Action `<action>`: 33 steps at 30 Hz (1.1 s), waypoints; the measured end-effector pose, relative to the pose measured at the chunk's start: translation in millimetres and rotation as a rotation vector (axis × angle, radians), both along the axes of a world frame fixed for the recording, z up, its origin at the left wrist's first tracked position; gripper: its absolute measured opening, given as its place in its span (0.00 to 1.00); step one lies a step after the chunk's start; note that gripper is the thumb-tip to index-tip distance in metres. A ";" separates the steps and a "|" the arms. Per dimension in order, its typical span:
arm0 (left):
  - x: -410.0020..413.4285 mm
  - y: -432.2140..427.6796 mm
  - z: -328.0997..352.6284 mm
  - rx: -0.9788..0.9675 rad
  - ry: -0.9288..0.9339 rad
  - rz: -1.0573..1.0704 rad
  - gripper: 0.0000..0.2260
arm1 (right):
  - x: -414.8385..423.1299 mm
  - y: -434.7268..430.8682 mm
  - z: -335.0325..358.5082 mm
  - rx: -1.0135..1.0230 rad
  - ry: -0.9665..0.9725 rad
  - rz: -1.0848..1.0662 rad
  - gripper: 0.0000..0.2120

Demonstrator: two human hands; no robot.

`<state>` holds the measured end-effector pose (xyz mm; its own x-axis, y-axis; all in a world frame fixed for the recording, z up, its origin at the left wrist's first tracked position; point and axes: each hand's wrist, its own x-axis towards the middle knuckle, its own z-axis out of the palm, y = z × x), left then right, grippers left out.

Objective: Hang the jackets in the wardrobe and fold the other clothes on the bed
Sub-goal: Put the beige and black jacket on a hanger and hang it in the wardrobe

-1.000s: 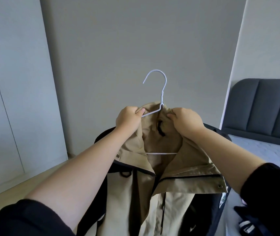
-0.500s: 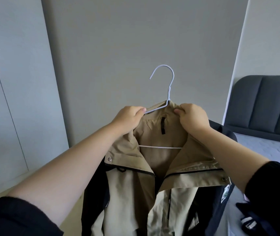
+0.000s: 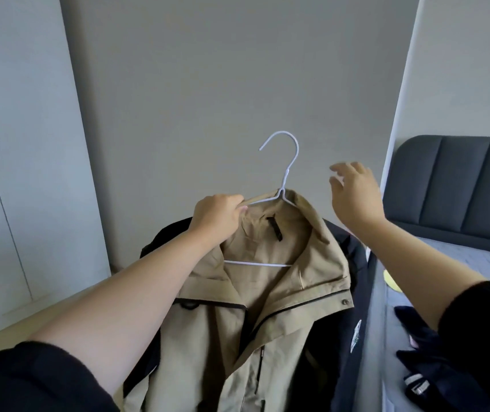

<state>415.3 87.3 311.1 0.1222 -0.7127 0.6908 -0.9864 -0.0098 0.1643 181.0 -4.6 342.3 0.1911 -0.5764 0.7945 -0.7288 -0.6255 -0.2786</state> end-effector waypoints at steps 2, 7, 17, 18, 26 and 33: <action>3.8 0.3 -4.3 0.001 0.010 0.010 0.11 | 3.2 6.7 -8.0 -0.268 0.007 0.112 0.15; 2.3 -0.8 -7.7 -0.040 0.056 0.041 0.14 | 7.9 10.2 -44.7 0.000 0.644 -0.198 0.11; 11.7 -1.5 11.5 -0.193 0.054 0.085 0.10 | -11.4 7.0 -43.3 -0.251 0.277 -0.221 0.10; 11.3 -1.7 12.0 -0.203 0.063 0.093 0.10 | -13.7 4.0 -53.1 -0.134 0.355 -0.269 0.11; 14.0 -0.7 9.5 -0.199 0.088 0.149 0.10 | -45.9 -2.9 -89.9 0.144 0.197 -0.221 0.08; -11.1 -8.0 3.7 -0.189 0.072 0.059 0.11 | 4.7 -5.7 -38.3 0.091 0.274 -0.035 0.20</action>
<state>404.2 79.3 314.8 0.2136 -0.5614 0.7995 -0.9707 -0.0296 0.2385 185.7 -10.2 304.1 0.3699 -0.6528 0.6610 -0.8054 -0.5800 -0.1221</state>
